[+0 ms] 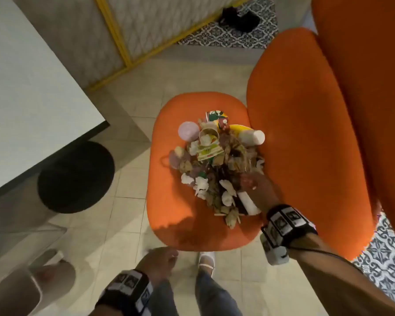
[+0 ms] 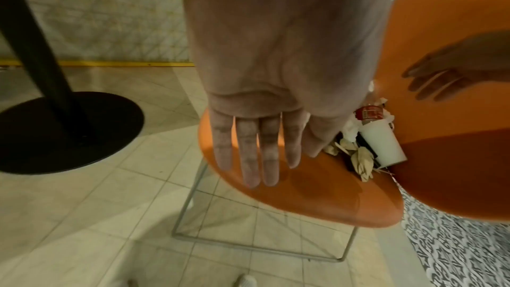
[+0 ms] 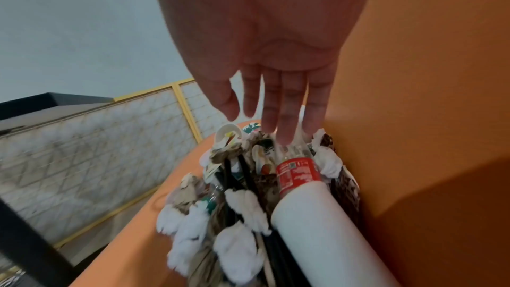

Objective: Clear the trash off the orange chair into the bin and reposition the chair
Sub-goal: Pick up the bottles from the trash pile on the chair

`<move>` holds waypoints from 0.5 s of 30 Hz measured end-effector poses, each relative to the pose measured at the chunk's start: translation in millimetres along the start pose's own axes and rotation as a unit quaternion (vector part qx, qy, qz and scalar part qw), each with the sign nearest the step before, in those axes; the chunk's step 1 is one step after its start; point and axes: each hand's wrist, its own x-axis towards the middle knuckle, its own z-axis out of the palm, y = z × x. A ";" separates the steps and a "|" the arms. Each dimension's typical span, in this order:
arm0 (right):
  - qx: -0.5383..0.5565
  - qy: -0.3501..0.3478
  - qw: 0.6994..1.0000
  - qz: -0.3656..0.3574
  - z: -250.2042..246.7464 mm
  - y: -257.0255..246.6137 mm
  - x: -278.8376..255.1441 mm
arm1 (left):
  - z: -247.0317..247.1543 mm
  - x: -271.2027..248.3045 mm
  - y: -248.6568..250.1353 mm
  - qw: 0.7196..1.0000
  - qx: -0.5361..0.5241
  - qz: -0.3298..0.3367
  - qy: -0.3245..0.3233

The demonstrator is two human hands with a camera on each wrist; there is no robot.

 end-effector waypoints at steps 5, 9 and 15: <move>0.047 0.116 0.991 0.045 2.3 6.8 53.3 | -26.2 68.3 23.9 0.985 -0.134 0.013 0.109; -0.030 0.119 0.990 0.062 11.0 8.6 90.0 | -67.6 133.5 62.4 0.961 -0.103 0.095 0.237; -0.045 0.106 0.992 0.050 23.3 26.5 115.8 | -87.7 214.9 102.5 0.967 0.004 0.120 0.224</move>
